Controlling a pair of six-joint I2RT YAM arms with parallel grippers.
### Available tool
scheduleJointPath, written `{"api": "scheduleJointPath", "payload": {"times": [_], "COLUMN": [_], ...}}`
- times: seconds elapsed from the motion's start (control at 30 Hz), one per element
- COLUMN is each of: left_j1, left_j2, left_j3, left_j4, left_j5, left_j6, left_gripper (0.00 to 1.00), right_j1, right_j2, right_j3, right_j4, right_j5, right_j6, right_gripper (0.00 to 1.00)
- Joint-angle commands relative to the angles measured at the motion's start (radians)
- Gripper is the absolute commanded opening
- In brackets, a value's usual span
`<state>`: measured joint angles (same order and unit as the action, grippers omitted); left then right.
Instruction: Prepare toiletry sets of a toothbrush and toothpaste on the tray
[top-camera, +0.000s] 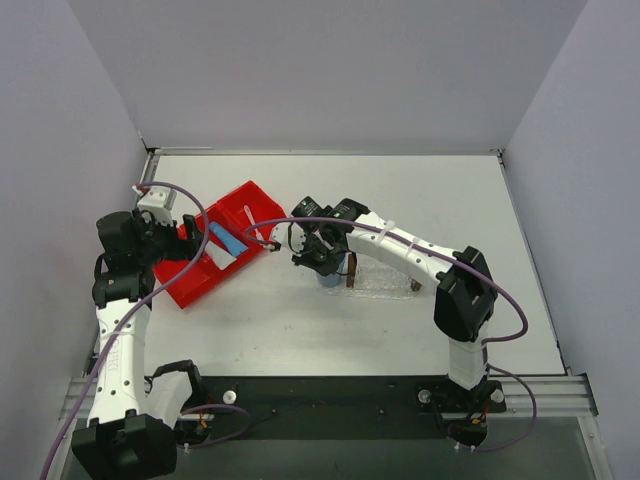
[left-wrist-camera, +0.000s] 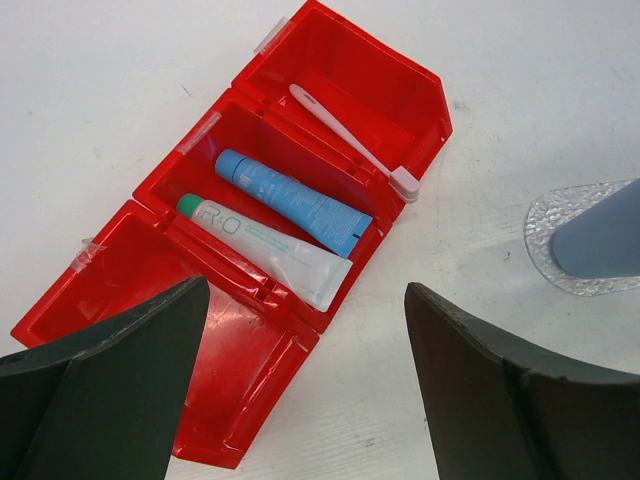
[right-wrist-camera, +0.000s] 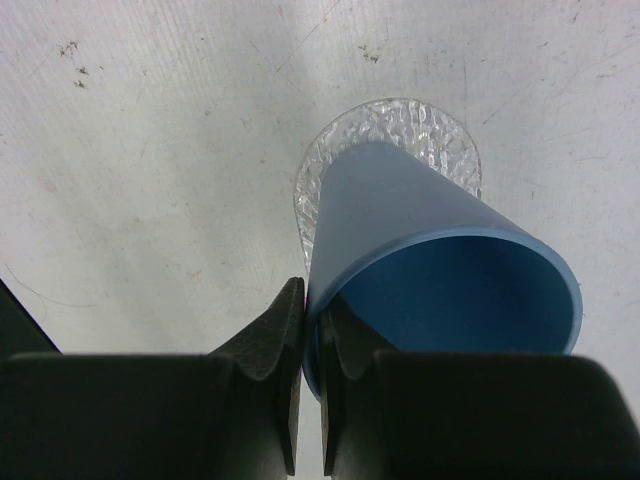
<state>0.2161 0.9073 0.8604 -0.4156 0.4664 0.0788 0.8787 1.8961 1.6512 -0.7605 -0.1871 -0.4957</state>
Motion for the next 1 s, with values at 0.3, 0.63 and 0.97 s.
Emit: {"api": "scheduleJointPath", "payload": {"times": [0.3,0.63,0.97], "left_j1": [0.022,0.028,0.031], "left_j2": [-0.013,-0.019,-0.019], "left_j3": [0.000,0.003,0.002], "left_j4": [0.014,0.008,0.006], "left_j5": [0.044,0.058,0.063], "left_j6": [-0.007,-0.005,-0.007], "left_gripper": [0.90,0.90,0.90], "right_j1": [0.006,0.006,0.005], "right_j2": [0.011,0.014,0.012], "right_j3": [-0.005,-0.008,-0.016], "right_j4": [-0.028,-0.028,-0.026], "right_j5": [0.003,-0.011,-0.017], "right_j6": [0.006,0.011,0.013], "right_gripper": [0.00,0.00,0.00]}}
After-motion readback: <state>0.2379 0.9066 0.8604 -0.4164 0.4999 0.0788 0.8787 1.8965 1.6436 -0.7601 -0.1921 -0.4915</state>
